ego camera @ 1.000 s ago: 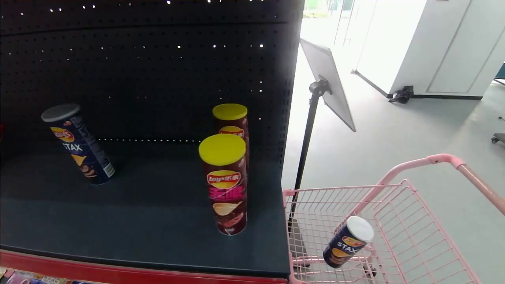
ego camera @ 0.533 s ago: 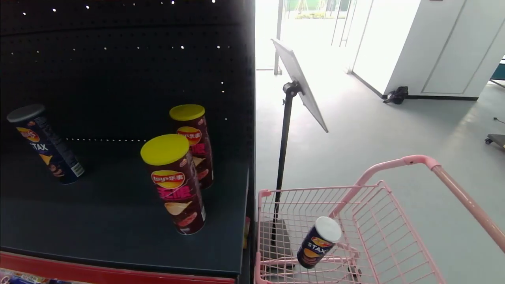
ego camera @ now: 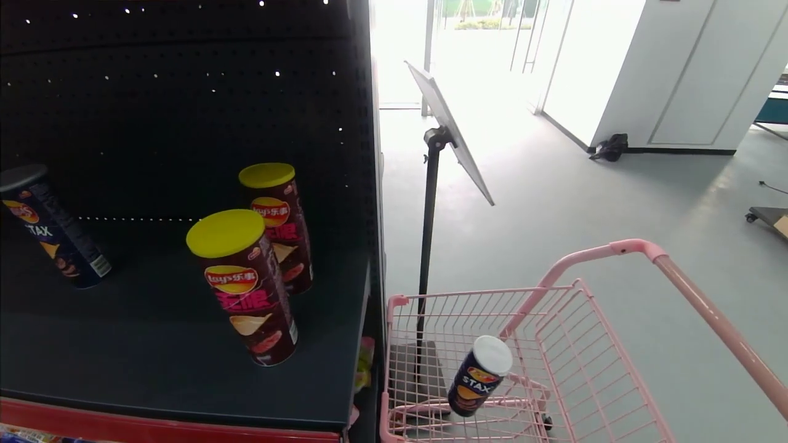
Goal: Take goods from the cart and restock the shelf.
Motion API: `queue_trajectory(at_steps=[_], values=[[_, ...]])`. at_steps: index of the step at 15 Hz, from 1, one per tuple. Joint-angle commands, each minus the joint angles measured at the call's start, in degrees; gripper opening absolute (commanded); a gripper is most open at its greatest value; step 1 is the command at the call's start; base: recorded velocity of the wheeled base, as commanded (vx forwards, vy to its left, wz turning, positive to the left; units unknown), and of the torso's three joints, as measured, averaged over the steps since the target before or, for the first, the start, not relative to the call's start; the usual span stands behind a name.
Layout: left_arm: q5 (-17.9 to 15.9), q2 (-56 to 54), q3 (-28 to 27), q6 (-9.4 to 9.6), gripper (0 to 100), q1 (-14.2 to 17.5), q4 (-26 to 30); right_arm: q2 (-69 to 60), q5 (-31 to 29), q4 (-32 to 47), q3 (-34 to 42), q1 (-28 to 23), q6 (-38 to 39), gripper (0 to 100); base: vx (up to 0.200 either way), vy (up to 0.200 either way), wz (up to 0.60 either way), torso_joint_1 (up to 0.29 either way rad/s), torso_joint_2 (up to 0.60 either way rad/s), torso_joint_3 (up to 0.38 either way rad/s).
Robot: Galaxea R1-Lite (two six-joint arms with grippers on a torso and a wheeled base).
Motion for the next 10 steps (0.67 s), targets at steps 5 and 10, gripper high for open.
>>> queue_trajectory(at_steps=[5,10], values=[[-0.04,0.08,-0.01,-0.05,100,0.03,0.00,0.07,0.01,0.00,0.00,0.00,0.02,100,-0.200,0.000,0.00,0.002,0.00,0.000],[-0.04,0.08,-0.01,-0.05,100,0.03,0.00,0.07,0.01,0.00,0.00,0.00,0.02,100,-0.200,0.000,0.00,0.004,0.00,0.000]])
